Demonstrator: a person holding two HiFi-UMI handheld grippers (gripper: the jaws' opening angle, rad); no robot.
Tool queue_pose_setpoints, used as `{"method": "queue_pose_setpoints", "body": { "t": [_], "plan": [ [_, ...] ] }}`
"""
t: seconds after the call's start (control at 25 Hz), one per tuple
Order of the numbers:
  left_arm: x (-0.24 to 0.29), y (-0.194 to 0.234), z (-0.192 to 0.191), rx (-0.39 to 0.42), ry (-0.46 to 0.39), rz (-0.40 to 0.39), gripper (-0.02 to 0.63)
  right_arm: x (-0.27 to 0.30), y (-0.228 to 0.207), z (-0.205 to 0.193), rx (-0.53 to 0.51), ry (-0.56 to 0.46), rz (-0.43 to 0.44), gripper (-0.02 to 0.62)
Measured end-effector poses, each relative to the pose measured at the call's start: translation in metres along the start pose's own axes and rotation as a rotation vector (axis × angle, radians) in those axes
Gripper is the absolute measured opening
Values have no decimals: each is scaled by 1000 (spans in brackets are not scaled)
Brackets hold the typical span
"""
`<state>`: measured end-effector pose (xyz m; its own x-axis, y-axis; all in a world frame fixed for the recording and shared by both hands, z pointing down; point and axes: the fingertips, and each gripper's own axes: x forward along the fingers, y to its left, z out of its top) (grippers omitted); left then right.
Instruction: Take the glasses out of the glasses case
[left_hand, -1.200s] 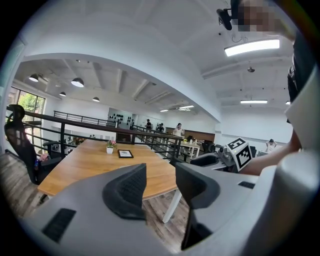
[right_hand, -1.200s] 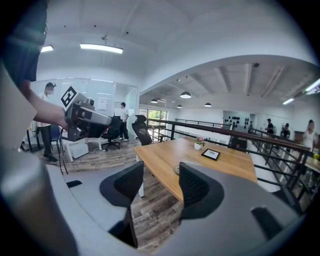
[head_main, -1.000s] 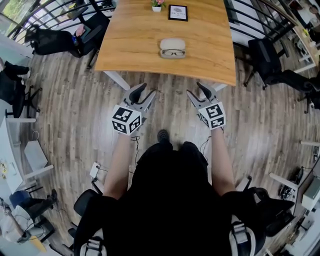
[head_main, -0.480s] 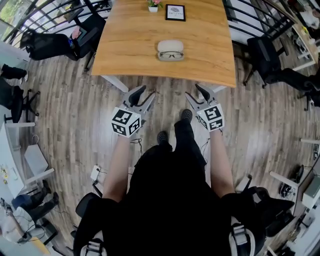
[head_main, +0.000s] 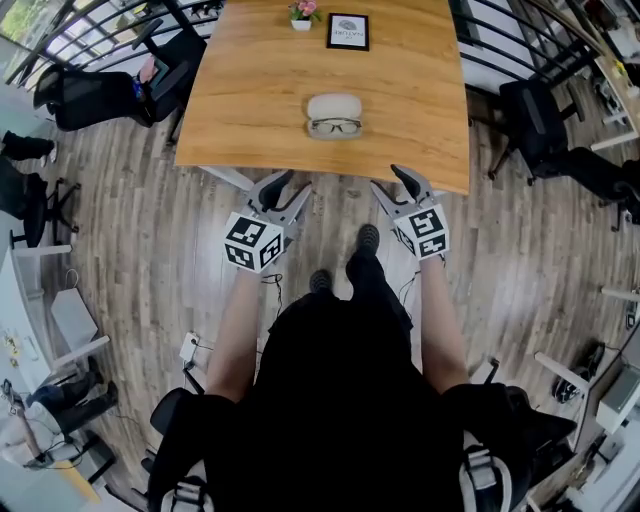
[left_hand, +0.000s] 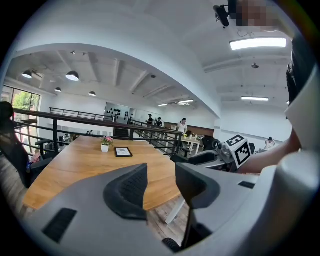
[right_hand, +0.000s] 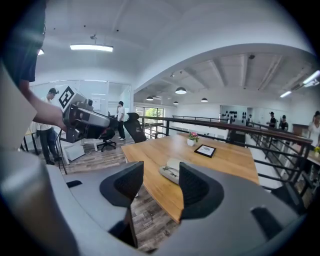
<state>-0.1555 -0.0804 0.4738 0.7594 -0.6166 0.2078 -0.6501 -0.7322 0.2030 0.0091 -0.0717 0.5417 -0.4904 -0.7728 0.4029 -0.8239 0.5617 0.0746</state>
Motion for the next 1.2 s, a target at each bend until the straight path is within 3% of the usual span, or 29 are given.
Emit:
{"method": "queue_pose_setpoints", "body": {
  "t": [0.36,0.64,0.96,1.2],
  "plan": [
    [66,16,5,-31,19,33,187,31,-55,-7,14,29,56,233],
    [108,36,17,-58,19,107,187,65,-97,-8,10,42,132,233],
    [134,55,20,-64,39,197,187,97,-126,-12,-7,56,230,233],
    [142,69,17,-65,62,209,187,116,-135,-17,1,75,245,233]
  ]
}}
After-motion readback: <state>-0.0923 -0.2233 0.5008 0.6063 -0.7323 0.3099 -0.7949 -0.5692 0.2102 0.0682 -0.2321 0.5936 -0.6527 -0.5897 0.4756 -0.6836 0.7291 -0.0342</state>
